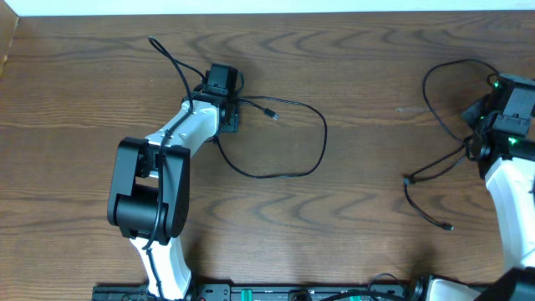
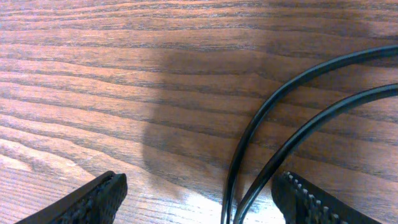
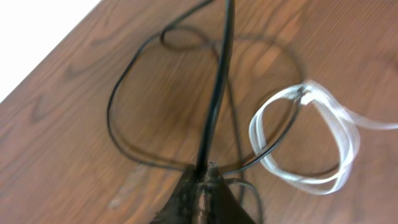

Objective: Untangle cables

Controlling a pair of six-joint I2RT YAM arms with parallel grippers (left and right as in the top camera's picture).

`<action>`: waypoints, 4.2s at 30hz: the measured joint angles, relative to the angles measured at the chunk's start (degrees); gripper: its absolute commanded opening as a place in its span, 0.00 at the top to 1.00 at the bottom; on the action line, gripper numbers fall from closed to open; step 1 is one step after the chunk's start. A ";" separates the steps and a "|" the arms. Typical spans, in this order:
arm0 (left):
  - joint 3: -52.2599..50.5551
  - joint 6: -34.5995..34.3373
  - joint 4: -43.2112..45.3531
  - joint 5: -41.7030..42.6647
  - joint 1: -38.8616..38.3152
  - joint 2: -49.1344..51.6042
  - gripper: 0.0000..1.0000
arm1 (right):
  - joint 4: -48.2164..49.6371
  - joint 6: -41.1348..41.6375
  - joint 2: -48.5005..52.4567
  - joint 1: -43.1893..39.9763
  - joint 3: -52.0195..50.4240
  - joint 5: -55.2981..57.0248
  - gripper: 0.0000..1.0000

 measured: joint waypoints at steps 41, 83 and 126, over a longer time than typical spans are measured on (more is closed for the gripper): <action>0.00 -0.22 -0.81 0.04 0.00 0.00 0.92 | 8.48 -6.51 11.89 25.16 0.00 -19.93 0.02; -0.28 -0.26 -3.67 14.58 3.26 -0.61 0.21 | 20.65 -6.67 26.25 40.89 0.00 -17.07 0.01; -0.17 -20.96 -21.97 41.72 1.51 -6.12 0.38 | 22.36 -9.05 26.27 40.89 0.00 -18.95 0.01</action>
